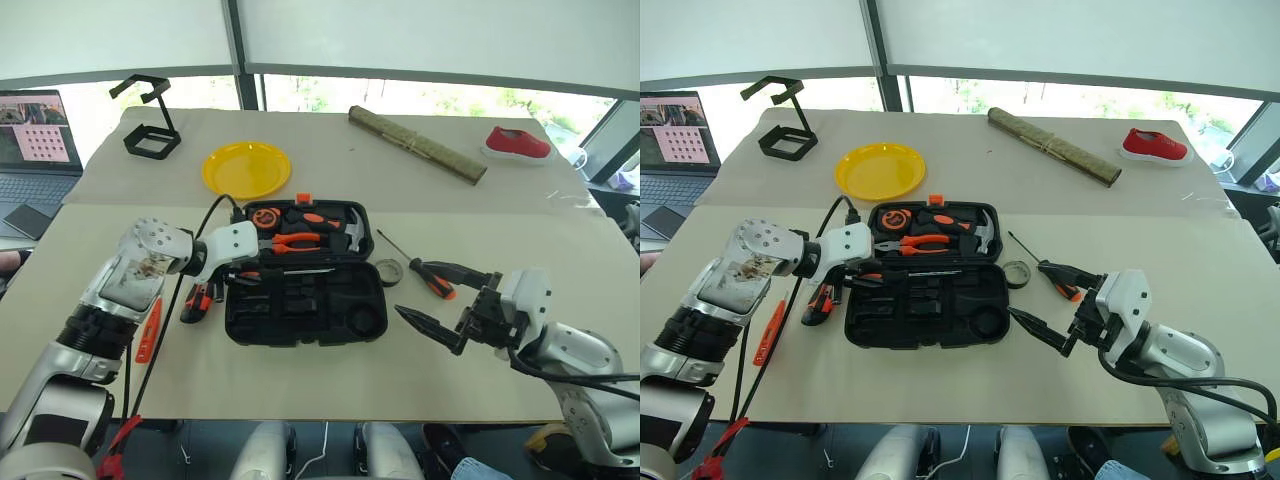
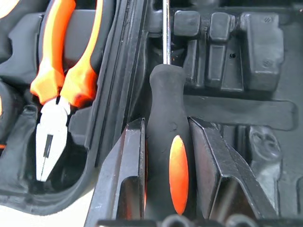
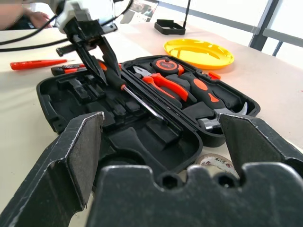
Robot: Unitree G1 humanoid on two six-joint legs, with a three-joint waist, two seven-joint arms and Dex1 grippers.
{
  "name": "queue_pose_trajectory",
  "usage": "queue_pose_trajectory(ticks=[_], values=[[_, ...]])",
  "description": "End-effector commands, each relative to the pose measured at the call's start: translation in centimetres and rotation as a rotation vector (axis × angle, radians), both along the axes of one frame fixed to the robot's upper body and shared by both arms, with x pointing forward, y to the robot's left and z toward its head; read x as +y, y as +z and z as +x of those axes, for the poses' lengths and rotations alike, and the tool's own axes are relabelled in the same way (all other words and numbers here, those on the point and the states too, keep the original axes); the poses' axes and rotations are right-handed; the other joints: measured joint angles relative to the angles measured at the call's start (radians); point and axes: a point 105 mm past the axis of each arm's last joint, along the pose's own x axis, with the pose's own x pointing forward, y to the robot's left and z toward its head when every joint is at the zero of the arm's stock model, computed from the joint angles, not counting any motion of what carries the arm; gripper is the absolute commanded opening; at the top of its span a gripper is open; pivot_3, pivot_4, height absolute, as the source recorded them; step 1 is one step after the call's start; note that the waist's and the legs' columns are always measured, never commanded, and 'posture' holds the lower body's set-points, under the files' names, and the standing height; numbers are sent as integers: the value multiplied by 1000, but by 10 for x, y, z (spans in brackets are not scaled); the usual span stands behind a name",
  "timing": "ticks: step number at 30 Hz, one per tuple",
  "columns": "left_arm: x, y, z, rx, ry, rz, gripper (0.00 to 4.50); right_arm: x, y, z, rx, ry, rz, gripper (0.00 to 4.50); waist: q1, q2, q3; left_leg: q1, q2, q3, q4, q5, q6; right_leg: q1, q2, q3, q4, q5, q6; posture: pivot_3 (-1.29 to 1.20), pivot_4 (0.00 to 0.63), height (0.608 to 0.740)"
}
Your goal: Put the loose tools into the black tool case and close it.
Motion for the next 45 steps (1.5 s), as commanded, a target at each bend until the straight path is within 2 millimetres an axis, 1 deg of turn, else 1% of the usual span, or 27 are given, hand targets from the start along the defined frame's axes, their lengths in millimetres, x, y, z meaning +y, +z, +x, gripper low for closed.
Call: queue_pose_trajectory(ticks=[1, 7, 9, 10, 13, 16, 19, 21, 23, 24, 28, 31, 33, 34, 38, 42, 45], values=[[-4, 3, 2, -37, -37, 35, 891, 5, 6, -4, -26, 10, -9, 4500, 0, 0, 0, 0, 0, 0, 0, 0, 0, 0, 0, 0, 0, 0, 0, 0, 150, 740], [-13, -3, 3, -27, -53, 23, 891, 6, 5, -4, -16, 12, -22, 4500, 1, 0, 0, 0, 0, 0, 1, 0, 0, 0, 0, 0, 0, 0, 0, 0, 150, 740], [-16, -1, 4, -46, -49, -1, 1911, 5, 6, -4, -16, 12, -23, 4500, 1, 0, 0, 0, 0, 0, 1, 0, 0, 0, 0, 0, 0, 0, 0, 0, 150, 740], [-17, 2, 5, -61, -49, -21, 2124, 5, 6, -4, -15, 12, -22, 4500, 1, 0, 0, 0, 0, 0, 1, 0, 0, 0, 0, 0, 0, 0, 0, 0, 150, 740], [-23, 16, 6, -100, -69, -99, 3301, 6, 7, -5, -11, 17, -17, 4500, 2, 0, 0, -1, 0, 0, 1, 0, 0, 0, 0, 0, 0, 0, 0, 0, 150, 740], [-29, 32, 4, -123, -90, -211, 4248, 6, 6, -7, -2, 26, -10, 4500, 1, 0, 0, -2, 0, -1, 5, 0, 1, 0, 0, -1, 1, 0, 0, 0, 150, 740], [-33, 49, 2, -146, -89, -324, 4248, 5, 6, -9, 4, 31, -8, 4500, 1, 0, 0, -3, 0, -1, 8, -1, 2, 0, 0, -1, 2, 0, 1, 0, 150, 740], [-30, 49, 4, -174, -83, -340, 4248, 4, 6, -9, 4, 31, -8, 4500, 1, 0, 0, -3, 0, -1, 8, -2, 3, 0, 0, 0, 2, 1, 1, 0, 150, 740], [-25, 42, 5, -159, -59, -360, 3709, 4, 7, -9, 3, 31, -7, 4500, 1, 0, 0, -3, 0, -1, 9, -2, 3, 1, 0, 0, 2, 1, 2, 0, 150, 740], [-24, 37, 5, -134, -44, -385, 3522, 4, 7, -8, 3, 32, -7, 4500, 0, 0, 0, -2, 0, -1, 9, -2, 3, 1, 0, 0, 2, 1, 2, 0, 150, 740], [-18, 18, 8, -101, 7, -462, 2032, 5, 8, -6, -13, 31, -5, 4500, 0, 0, 0, -2, 0, -1, 9, -2, 3, 1, 0, 0, 2, 1, 2, 0, 150, 740], [-20, 8, 5, -78, 25, -497, 901, 3, 10, -3, -38, 15, -3, 4500, 0, 0, 0, -3, 0, -1, 9, -2, 3, 1, 0, 0, 2, 1, 2, 0, 150, 740], [-19, -1, 6, -81, 62, -498, 212, 2, 11, -1, -48, 5, 2, 4500, 1, 0, 0, -3, 0, -1, 9, -2, 3, 1, 0, 0, 2, 1, 2, 0, 150, 740], [-18, -4, 7, -82, 77, -495, 21, 2, 11, 0, -48, 3, 3, 4500, 2, 0, 0, -3, 0, -1, 9, -2, 3, 1, -1, 0, 2, 1, 2, 0, 150, 740], [-17, -18, 8, -43, 115, -476, 21, 3, 10, 0, -45, 6, 6, 4500, 2, 0, 0, -3, 0, -1, 9, -2, 3, 1, -1, 0, 2, 2, 3, 0, 150, 740], [-18, -39, -1, 33, 122, -420, 21, 4, 9, 0, -40, 6, 12, 4500, 1, 1, 0, -2, 0, -1, 9, -2, 3, 1, -1, 0, 2, 2, 3, 0, 150, 740], [-20, -46, -4, 84, 136, -413, 21, 4, 8, 1, -35, 5, 15, 4500, 1, 1, -1, -1, 0, -1, 9, -2, 3, 2, -1, 0, 2, 2, 3, 0, 150, 740]])
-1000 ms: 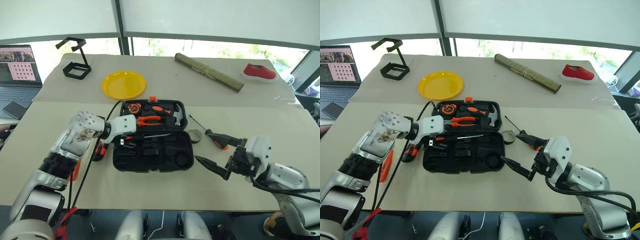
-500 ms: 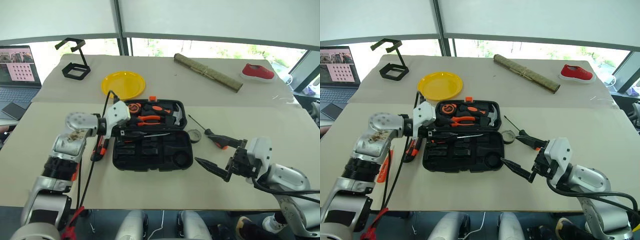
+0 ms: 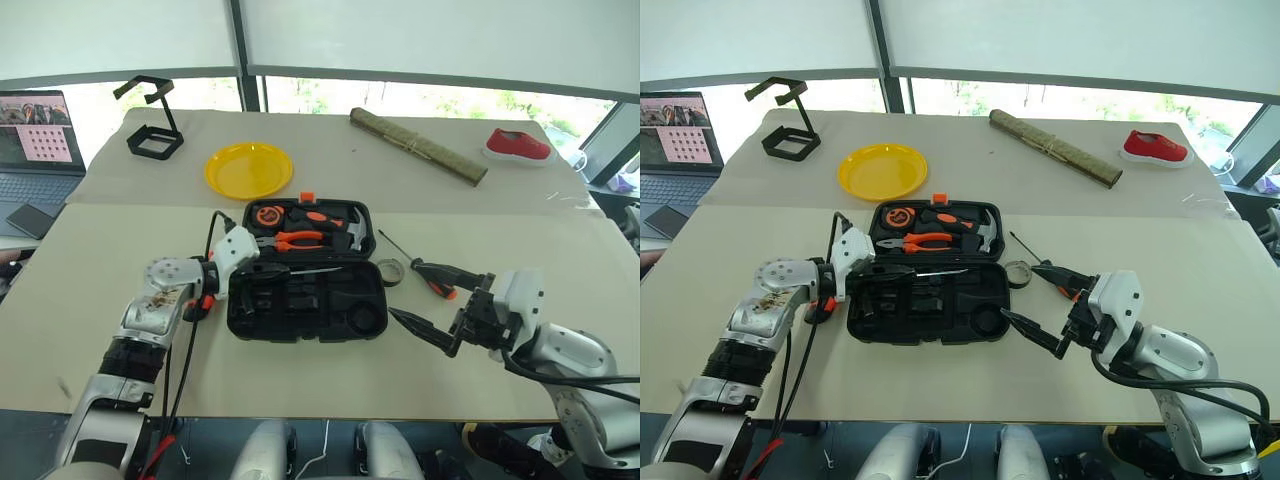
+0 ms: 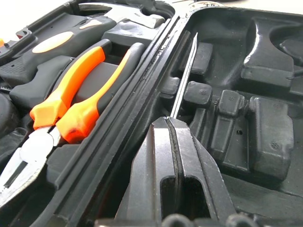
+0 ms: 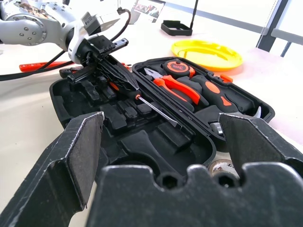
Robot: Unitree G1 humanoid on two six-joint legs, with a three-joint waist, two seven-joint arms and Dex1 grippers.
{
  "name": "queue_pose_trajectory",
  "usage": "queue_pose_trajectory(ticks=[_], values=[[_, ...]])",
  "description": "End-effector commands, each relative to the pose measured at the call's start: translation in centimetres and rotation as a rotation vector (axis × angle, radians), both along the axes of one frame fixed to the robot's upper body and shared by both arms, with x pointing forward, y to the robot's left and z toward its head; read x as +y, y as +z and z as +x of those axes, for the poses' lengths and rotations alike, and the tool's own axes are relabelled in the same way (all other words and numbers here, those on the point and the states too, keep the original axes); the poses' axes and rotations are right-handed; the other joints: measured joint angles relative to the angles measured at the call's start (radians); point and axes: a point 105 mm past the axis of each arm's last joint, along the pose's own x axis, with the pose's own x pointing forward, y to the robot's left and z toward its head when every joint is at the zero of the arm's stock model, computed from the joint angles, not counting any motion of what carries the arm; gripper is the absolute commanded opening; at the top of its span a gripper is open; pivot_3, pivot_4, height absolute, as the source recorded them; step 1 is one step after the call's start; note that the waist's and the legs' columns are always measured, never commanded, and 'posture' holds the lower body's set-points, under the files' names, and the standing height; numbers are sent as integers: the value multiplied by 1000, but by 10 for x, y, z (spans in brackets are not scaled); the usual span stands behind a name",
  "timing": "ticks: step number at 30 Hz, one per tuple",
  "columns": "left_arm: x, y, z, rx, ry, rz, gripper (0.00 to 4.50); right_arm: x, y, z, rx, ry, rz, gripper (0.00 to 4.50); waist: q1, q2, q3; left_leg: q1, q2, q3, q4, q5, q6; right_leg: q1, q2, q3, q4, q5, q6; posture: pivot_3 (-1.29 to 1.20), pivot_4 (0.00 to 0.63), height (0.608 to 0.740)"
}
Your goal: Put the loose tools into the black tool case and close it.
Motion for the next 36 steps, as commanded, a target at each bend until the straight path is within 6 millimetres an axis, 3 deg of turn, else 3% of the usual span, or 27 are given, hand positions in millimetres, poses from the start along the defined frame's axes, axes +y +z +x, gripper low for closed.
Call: queue_pose_trajectory(ticks=[1, 8, 13, 16, 17, 18, 21, 27, 29, 30, 33, 36], values=[[-1, -26, -9, 126, 3, 48, 21, -1, 8, 0, -44, -5, 10, 4500, 0, 1, 0, 0, 0, 0, 0, 0, 0, 0, 0, 0, 0, 0, 0, 0, 150, 740], [-5, -28, -5, 145, 28, 38, 21, -2, 4, 0, -30, -10, 19, 4500, 0, 5, -3, 2, 0, 0, 0, 0, 0, 2, 0, 1, 0, 0, 0, 0, 150, 740], [7, -25, 0, 132, 50, 60, 21, -10, 0, 1, -21, -38, 12, 4500, 0, 5, -3, 2, 0, 1, 0, 0, 0, 2, 0, 1, 0, 0, 0, 0, 150, 740], [6, -4, 0, 40, 7, -32, 21, -19, 0, 1, -42, -91, 23, 4500, 0, 5, -3, 3, 0, 1, 0, 0, 0, 2, 0, 1, 1, 0, 0, 0, 150, 740], [6, 13, -3, -24, -19, -108, 21, -25, 0, -1, -47, -113, 36, 4500, 0, 5, -3, 3, 0, 1, 0, 0, 0, 2, 0, 1, 1, 0, 0, 0, 150, 740], [9, 26, -6, -73, -30, -166, 525, -30, 0, -4, -50, -129, 40, 4500, -1, 5, -3, 3, 0, 1, 0, 0, 0, 1, 0, 2, 0, 0, 0, 0, 150, 740], [34, 48, -23, -134, -65, -252, 1418, -49, -7, -14, -38, -191, 21, 4500, -1, 4, -3, -1, 0, 1, 0, 0, 0, -2, 0, 2, 0, 0, 0, 0, 150, 740], [94, 52, -60, -112, -35, -202, 3654, -89, -30, -32, 2, -371, -28, 4500, -5, 5, -3, 1, 1, 1, -2, 0, 0, -1, 0, 3, -1, 0, 0, 0, 150, 740], [111, 53, -70, -104, 7, -187, 4196, -101, -39, -36, 27, -436, -19, 4500, -3, 5, -2, 2, 1, 1, -2, -1, 0, 0, -1, 3, -1, 0, 0, 0, 150, 740], [116, 53, -73, -106, 27, -185, 4414, -106, -44, -38, 37, -467, -19, 4500, -3, 5, -2, 2, 1, 1, -2, -1, 0, 0, -1, 4, -2, 0, 0, 0, 150, 740], [123, 47, -84, -106, 39, -155, 4414, -113, -50, -38, 52, -531, 9, 4500, 1, 5, -2, 2, 2, 1, -2, -1, 0, -1, -2, 4, -2, 0, 0, 0, 150, 740], [116, 45, -90, -80, 29, -206, 4414, -108, -42, -23, 47, -519, 20, 4500, -1, 5, -2, 3, 2, 1, -2, -1, 0, -1, -4, 5, -3, 0, 0, 0, 150, 740]])
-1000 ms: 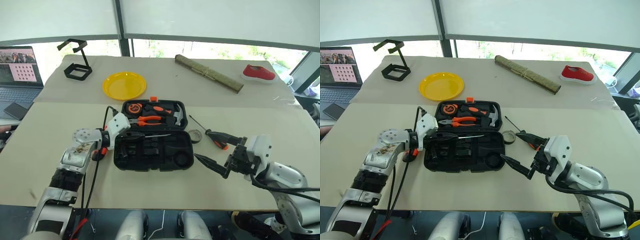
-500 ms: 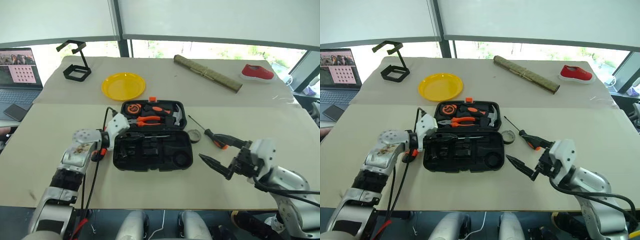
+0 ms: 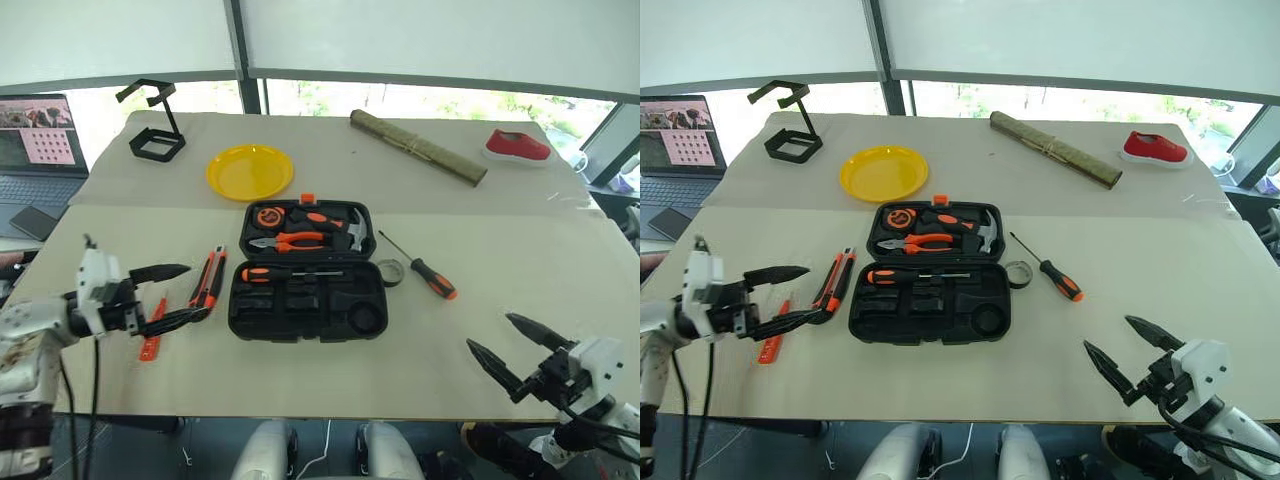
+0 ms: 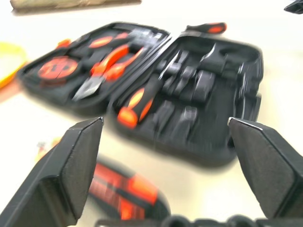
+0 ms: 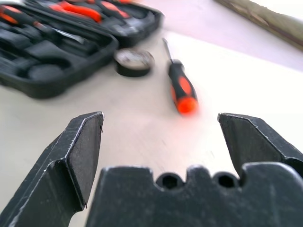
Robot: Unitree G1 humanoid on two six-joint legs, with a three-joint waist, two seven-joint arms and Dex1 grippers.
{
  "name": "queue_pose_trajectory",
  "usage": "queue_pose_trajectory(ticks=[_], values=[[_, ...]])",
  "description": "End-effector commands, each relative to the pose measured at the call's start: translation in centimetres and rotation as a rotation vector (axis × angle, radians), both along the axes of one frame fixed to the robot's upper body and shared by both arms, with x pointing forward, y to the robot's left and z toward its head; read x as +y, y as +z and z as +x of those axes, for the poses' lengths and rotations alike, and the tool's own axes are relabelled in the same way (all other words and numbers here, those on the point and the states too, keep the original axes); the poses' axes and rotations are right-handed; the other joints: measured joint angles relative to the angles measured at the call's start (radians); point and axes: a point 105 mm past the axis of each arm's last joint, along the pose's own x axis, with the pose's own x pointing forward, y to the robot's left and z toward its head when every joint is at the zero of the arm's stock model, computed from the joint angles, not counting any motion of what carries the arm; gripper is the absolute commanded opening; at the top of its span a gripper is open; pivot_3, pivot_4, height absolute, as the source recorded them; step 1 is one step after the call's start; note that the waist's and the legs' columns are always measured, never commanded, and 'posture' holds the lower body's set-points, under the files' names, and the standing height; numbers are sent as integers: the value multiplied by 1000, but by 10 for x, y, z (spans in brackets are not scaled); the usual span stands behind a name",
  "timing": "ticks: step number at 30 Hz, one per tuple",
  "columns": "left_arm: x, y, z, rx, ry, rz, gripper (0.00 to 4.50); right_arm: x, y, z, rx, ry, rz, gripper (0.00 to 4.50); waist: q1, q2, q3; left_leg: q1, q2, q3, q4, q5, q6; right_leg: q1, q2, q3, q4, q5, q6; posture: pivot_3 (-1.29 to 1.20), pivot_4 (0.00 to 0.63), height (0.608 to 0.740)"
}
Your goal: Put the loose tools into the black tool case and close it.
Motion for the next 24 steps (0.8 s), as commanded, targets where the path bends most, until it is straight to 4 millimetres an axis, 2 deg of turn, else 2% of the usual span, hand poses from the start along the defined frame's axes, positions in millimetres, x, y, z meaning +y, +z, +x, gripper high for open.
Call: queue_pose_trajectory(ticks=[1, 4, 7, 9, 12, 17, 21, 24], values=[[-15, 15, -6, -49, -52, -61, 4414, 4, 22, 21, -54, 16, -27, 4500, -1, 0, 0, 0, 0, 0, 0, 0, 0, 1, 0, 1, 0, 0, 0, 0, 150, 740], [-30, 24, -5, -56, -97, -125, 4414, 14, 38, 51, -23, 62, -48, 4500, -6, 0, 0, 0, 0, 1, 0, 0, 0, 0, 0, 3, 0, 1, 0, 0, 150, 740], [-44, 31, -4, -68, -136, -165, 4414, 30, 44, 74, 55, 151, -99, 4500, -6, 0, 0, 0, 1, 2, 0, 0, 0, -1, 1, 3, 1, 1, 0, 0, 150, 740], [-53, 30, -5, -64, -171, -174, 4414, 39, 39, 88, 149, 199, -145, 4500, -6, 0, 0, 0, 1, 2, 0, 0, 0, -1, 3, 3, 1, 1, -1, 0, 150, 740], [-66, 28, -8, -65, -216, -176, 4414, 40, 31, 114, 250, 179, -232, 4500, -6, 0, 0, -2, 0, 3, -1, 0, 1, -2, 3, 3, 0, 1, -1, 0, 150, 740], [-69, 25, -7, -70, -219, -165, 4414, 37, 21, 141, 332, 129, -310, 4500, -2, 0, 0, -5, -1, 5, 0, -1, 2, -5, 3, 3, -1, 2, 0, 0, 150, 740], [-65, 24, -8, -76, -202, -152, 4500, 31, 10, 147, 399, 105, -342, 3456, -3, 0, 0, -7, -2, 6, 0, -1, 2, -6, 3, 3, -1, 2, 1, 0, 150, 740], [-62, 24, -11, -77, -194, -146, 4500, 24, 10, 149, 403, 76, -343, 2373, -5, 0, 0, -7, -1, 7, 0, -1, 2, -7, 3, 4, 0, 2, 1, 0, 150, 740]])
